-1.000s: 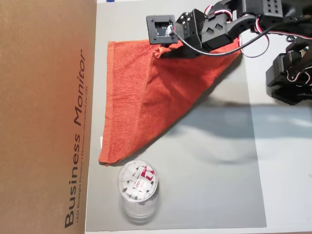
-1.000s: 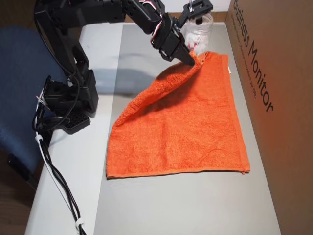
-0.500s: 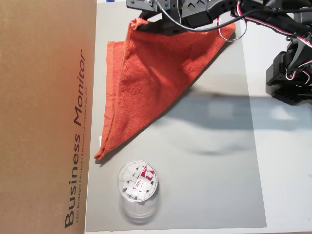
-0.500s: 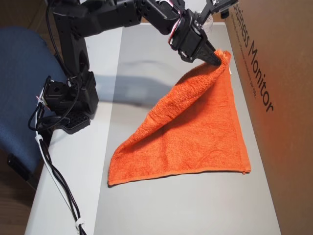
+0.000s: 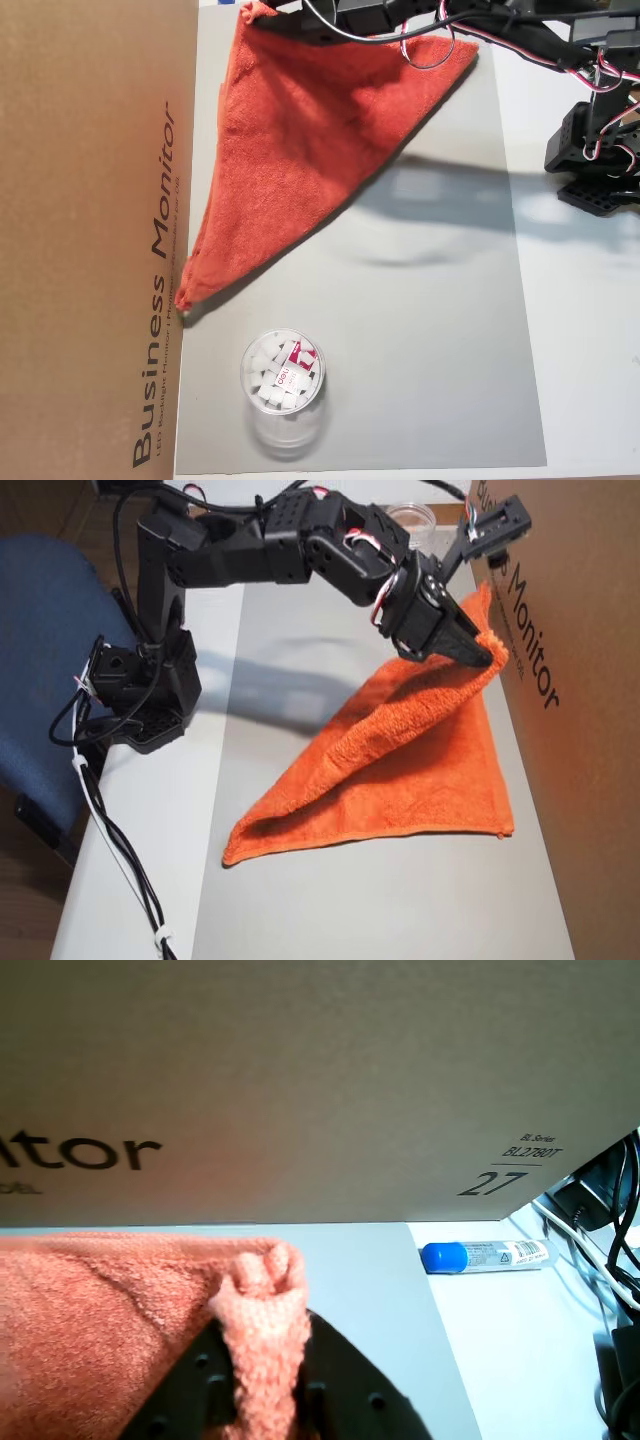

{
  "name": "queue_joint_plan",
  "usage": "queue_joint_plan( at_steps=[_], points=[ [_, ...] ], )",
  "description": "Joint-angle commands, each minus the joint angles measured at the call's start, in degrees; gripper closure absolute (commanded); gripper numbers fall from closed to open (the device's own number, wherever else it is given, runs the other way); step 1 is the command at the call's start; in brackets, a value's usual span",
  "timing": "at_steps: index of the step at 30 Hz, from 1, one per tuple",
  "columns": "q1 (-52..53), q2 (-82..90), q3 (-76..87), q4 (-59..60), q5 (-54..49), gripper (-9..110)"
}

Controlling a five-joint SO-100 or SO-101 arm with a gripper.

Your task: Fold the blanket.

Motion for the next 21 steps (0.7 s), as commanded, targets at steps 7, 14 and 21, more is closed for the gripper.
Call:
queue_joint_plan(
  at_steps=[7,14,21],
  points=[
    [0.7,-5.6,-3.8,-8.3,0.4,102],
    [0.1,-10.5,-4.0,-16.4,0.4,101],
    [1.0,-13.4,-4.0,-24.2,0.4,101]
  ],
)
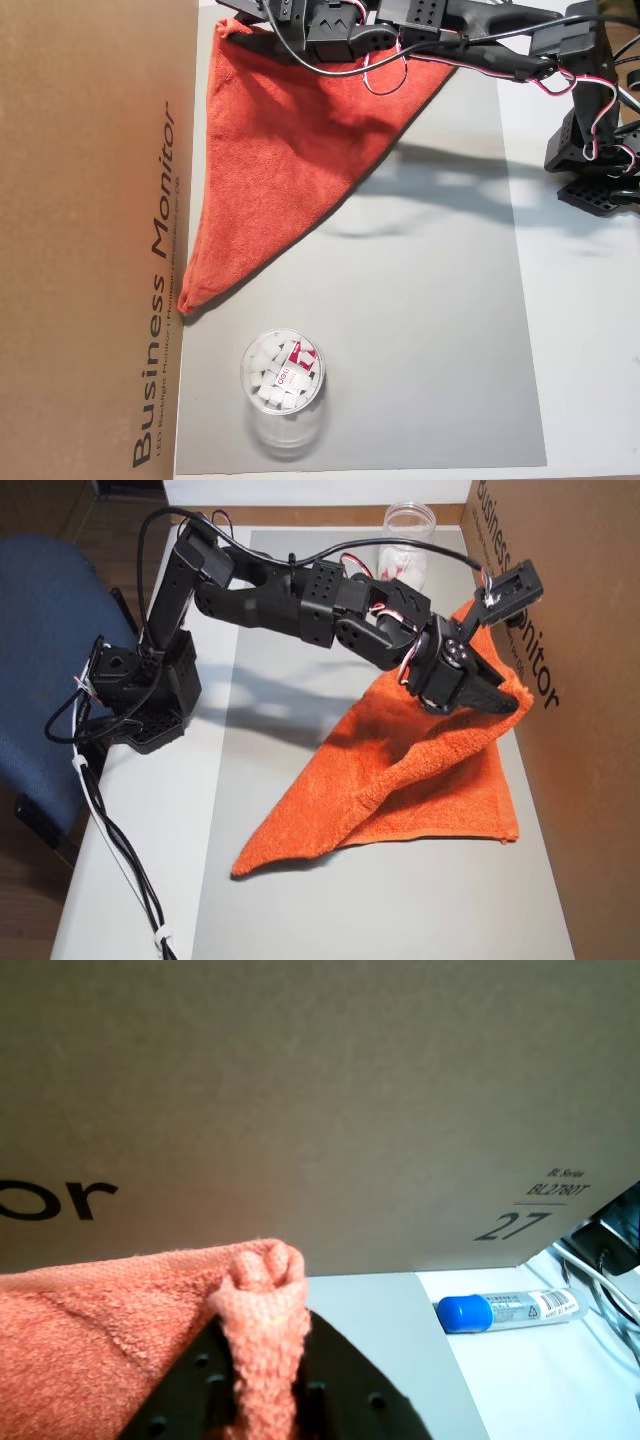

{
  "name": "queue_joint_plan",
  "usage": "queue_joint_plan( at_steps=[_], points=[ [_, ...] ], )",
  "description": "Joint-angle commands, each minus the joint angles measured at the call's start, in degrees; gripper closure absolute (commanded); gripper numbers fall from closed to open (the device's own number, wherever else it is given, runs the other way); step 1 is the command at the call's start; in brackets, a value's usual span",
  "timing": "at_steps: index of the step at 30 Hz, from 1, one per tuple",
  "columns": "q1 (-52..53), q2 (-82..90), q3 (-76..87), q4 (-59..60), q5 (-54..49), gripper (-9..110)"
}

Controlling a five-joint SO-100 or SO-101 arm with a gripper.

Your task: Fold the blanket.

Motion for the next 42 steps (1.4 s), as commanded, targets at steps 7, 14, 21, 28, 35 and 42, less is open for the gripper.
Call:
queue_joint_plan(
  at_steps=[7,14,21,28,35,42],
  points=[
    [4.3,-4.1,-3.6,-2.9,0.4,101],
    [6.7,-9.8,-3.5,-6.9,0.4,102],
    [5.3,-13.5,-3.7,-12.2,4.1,102],
    [4.5,-15.0,-3.7,-12.2,4.7,102],
    [4.3,-15.3,-5.0,-12.2,9.3,102],
    [4.3,-15.3,-4.4,-12.2,12.7,96]
  ],
)
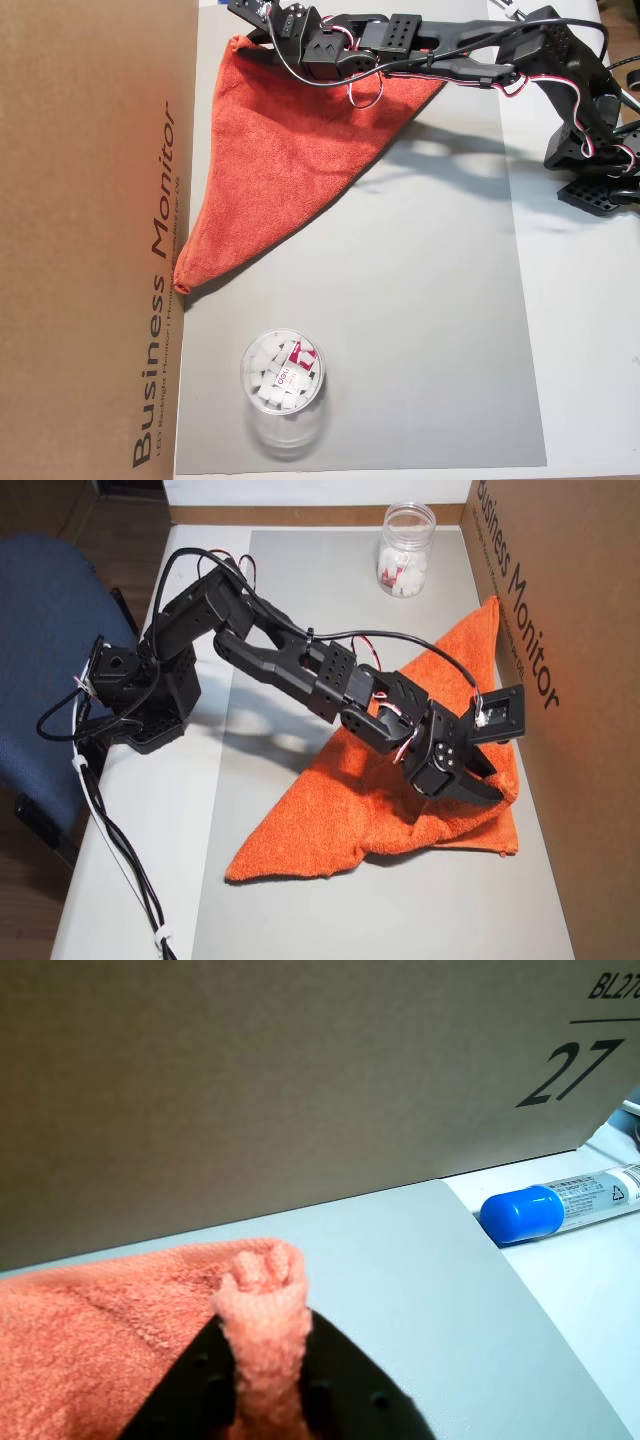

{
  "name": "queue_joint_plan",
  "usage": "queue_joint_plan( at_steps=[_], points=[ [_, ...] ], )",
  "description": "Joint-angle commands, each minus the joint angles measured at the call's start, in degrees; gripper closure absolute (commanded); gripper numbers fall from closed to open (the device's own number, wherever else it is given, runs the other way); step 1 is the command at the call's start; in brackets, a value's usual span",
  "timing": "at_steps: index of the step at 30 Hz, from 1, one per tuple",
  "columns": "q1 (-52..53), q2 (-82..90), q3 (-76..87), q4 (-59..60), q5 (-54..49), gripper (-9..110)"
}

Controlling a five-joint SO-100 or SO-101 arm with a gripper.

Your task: Fold the blanket.

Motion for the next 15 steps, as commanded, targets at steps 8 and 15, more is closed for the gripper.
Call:
queue_joint_plan(
  at_steps=[8,15],
  points=[
    [-0.1,0.9,-2.5,-1.3,7.0,88],
    [-0.6,1.3,-2.6,-1.2,8.2,88]
  ],
)
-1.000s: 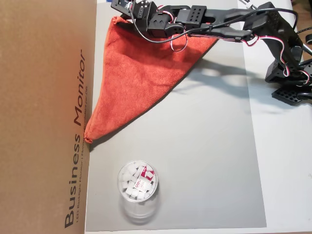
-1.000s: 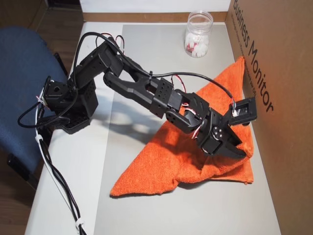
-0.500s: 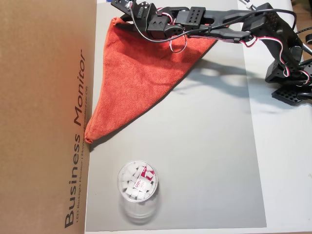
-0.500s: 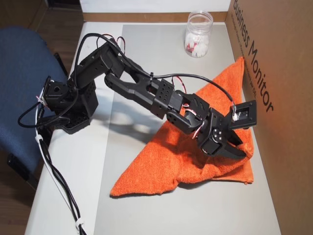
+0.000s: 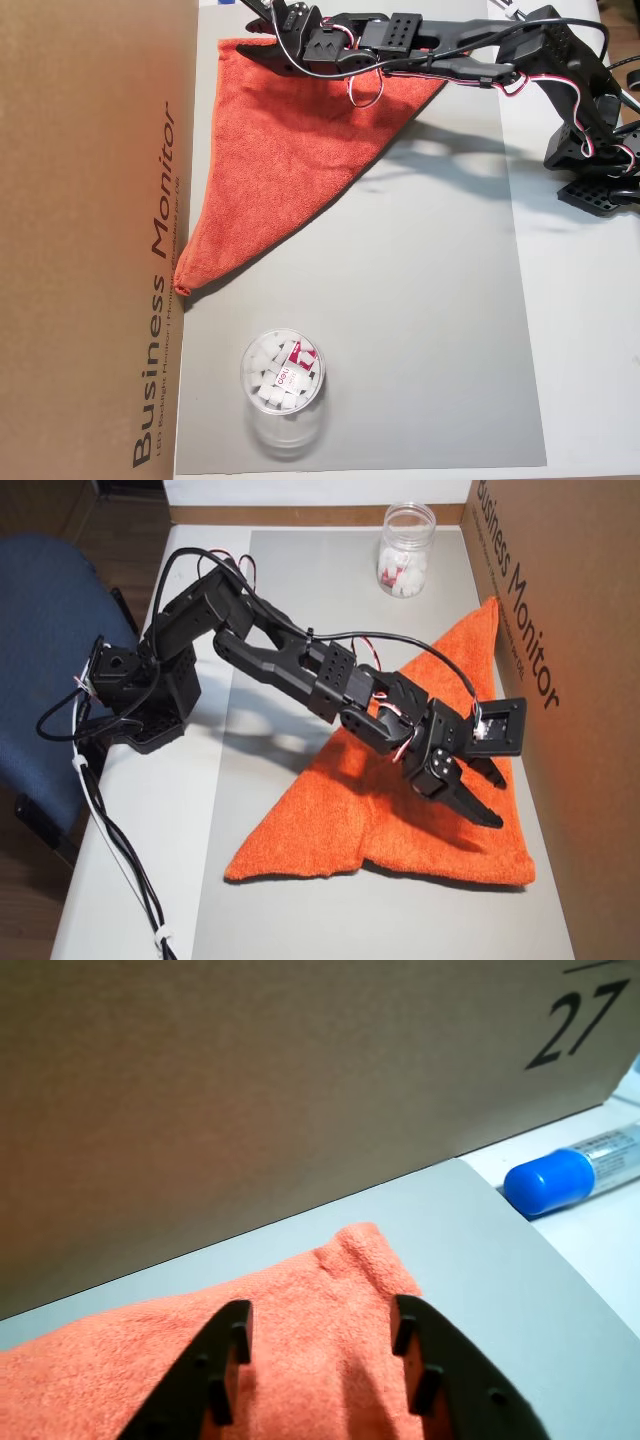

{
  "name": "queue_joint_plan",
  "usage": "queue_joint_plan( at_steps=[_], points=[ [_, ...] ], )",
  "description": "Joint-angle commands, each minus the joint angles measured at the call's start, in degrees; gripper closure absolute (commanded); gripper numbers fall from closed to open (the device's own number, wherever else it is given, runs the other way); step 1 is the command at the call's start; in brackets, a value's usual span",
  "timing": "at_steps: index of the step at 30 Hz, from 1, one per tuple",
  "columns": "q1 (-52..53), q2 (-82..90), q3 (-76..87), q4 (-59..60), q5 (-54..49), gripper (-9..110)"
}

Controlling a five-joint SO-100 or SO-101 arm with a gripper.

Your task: Fold the blanket.

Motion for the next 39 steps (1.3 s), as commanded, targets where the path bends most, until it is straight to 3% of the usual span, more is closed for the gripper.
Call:
queue_joint_plan(
  at_steps=[1,9,21,39],
  points=[
    [-0.4,1.6,-2.5,-0.7,-0.6,88],
    [-1.3,4.5,-2.0,0.5,-0.8,88],
    [-0.7,18.2,4.9,17.1,0.6,88],
    [2.4,44.1,22.9,27.7,16.5,88]
  ],
)
